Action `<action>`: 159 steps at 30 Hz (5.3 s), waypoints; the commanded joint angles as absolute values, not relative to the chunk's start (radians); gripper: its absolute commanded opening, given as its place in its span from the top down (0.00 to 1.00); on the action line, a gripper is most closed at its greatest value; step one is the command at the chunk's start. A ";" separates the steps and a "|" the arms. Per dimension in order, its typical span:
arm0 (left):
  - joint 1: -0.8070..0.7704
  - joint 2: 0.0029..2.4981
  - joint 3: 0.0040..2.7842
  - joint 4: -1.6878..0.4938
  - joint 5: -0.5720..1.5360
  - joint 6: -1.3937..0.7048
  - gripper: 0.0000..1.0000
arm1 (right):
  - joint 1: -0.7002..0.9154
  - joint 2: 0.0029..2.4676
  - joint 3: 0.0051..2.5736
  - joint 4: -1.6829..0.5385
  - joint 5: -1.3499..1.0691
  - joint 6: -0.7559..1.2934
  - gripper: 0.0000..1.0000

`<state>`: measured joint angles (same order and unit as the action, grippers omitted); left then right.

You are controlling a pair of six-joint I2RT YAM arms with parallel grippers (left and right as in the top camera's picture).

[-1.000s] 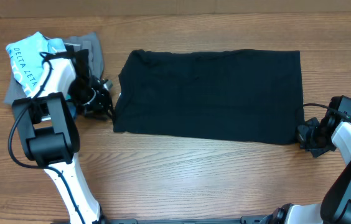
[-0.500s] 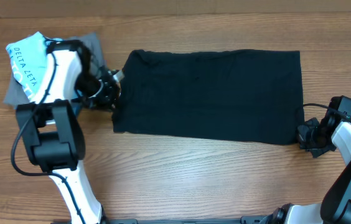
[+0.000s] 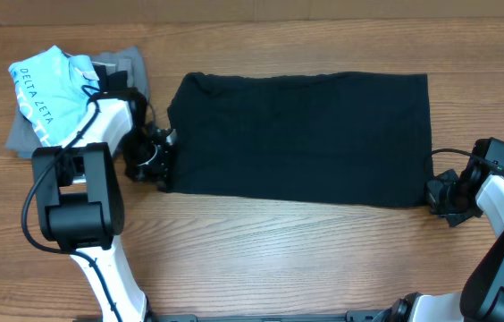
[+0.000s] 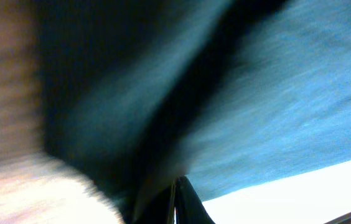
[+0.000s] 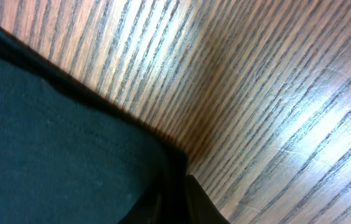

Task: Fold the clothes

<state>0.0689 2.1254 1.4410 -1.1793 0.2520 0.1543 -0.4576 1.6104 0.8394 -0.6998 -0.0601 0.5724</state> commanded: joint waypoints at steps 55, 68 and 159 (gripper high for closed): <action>-0.190 2.259 1.769 -0.828 0.364 0.039 0.96 | -0.319 1.369 1.034 -0.825 -0.584 0.284 0.67; -0.193 2.035 1.771 -0.781 0.199 0.039 0.94 | -0.319 1.370 1.034 -0.825 -0.573 0.284 0.67; -0.138 2.236 1.755 -0.721 0.253 -0.135 0.52 | -0.319 1.371 1.033 -0.864 -0.486 0.287 0.57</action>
<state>-0.1089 2.2097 1.7588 -0.7277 0.2001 -0.1139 -0.3252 1.3819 1.0134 -0.8654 -0.4908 0.2909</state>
